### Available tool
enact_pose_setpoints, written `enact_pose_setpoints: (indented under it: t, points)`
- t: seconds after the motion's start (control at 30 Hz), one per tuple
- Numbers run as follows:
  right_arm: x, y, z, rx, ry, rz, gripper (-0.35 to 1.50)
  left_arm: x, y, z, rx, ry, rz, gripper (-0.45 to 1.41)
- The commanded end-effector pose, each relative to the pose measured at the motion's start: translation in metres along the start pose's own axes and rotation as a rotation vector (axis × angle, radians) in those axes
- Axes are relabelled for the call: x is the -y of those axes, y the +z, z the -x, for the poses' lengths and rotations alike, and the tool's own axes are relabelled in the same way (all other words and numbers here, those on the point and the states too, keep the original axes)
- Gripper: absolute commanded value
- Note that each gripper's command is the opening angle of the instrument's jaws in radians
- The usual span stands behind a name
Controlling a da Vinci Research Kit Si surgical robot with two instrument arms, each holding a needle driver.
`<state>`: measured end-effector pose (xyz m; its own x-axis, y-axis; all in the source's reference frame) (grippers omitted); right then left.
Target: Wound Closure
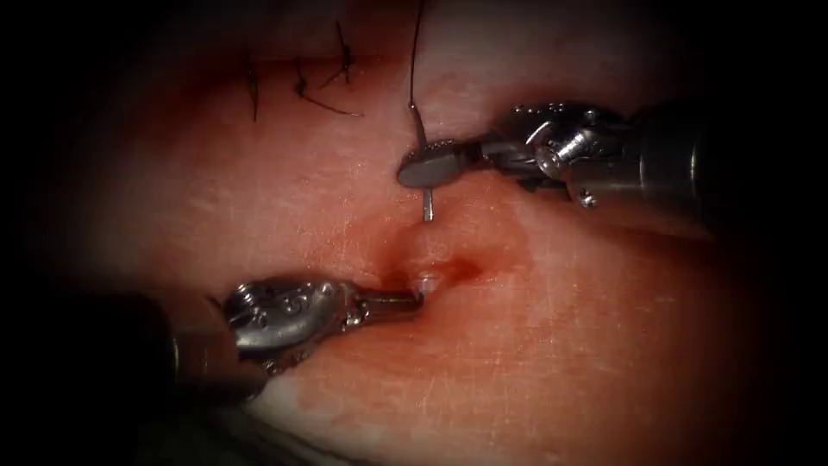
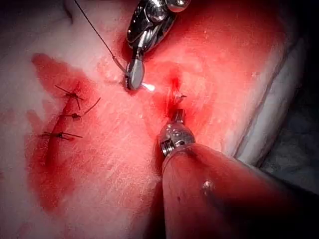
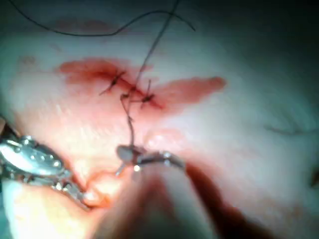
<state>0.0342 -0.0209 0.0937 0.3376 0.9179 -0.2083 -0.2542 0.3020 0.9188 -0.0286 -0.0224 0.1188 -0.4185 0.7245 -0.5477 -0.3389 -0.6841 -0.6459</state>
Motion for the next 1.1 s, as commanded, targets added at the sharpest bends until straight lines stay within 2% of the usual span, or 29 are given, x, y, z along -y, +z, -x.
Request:
enact_pose_setpoints:
  t: [0.03,0.47,0.6,0.63,0.7,0.8,0.93,1.1]
  points:
    - [-0.0002,0.0010,0.0002,0.003,0.011,-0.002,-0.35,-0.0002,0.0008,0.0006,0.001,-0.002,0.003,-0.16]
    - [0.0011,0.0016,0.0040,0.039,0.087,-0.052,-0.35,-0.0001,0.0008,0.0007,0.001,-0.002,0.004,-0.16]
    - [0.0010,0.0017,0.0038,0.044,0.076,-0.065,-0.35,-0.0001,0.0008,0.0007,0.001,-0.002,0.004,-0.16]
    - [0.0008,0.0017,0.0037,0.037,0.052,-0.061,-0.28,-0.0001,0.0008,0.0007,0.001,-0.002,0.004,-0.16]
    - [0.0003,0.0016,0.0033,0.007,-0.022,-0.046,0.27,-0.0001,0.0008,0.0007,0.001,-0.002,0.004,-0.16]
    - [-0.0003,0.0013,0.0027,-0.036,-0.177,0.017,0.71,-0.0001,0.0008,0.0007,0.001,-0.002,0.004,-0.16]
    - [-0.0007,0.0006,0.0015,-0.081,-0.342,0.070,0.74,-0.0001,0.0008,0.0007,0.001,-0.002,0.004,-0.16]
    - [0.0003,-0.0004,-0.0005,-0.127,-0.473,0.126,0.72,-0.0002,0.0009,0.0007,0.000,-0.001,0.000,-0.16]
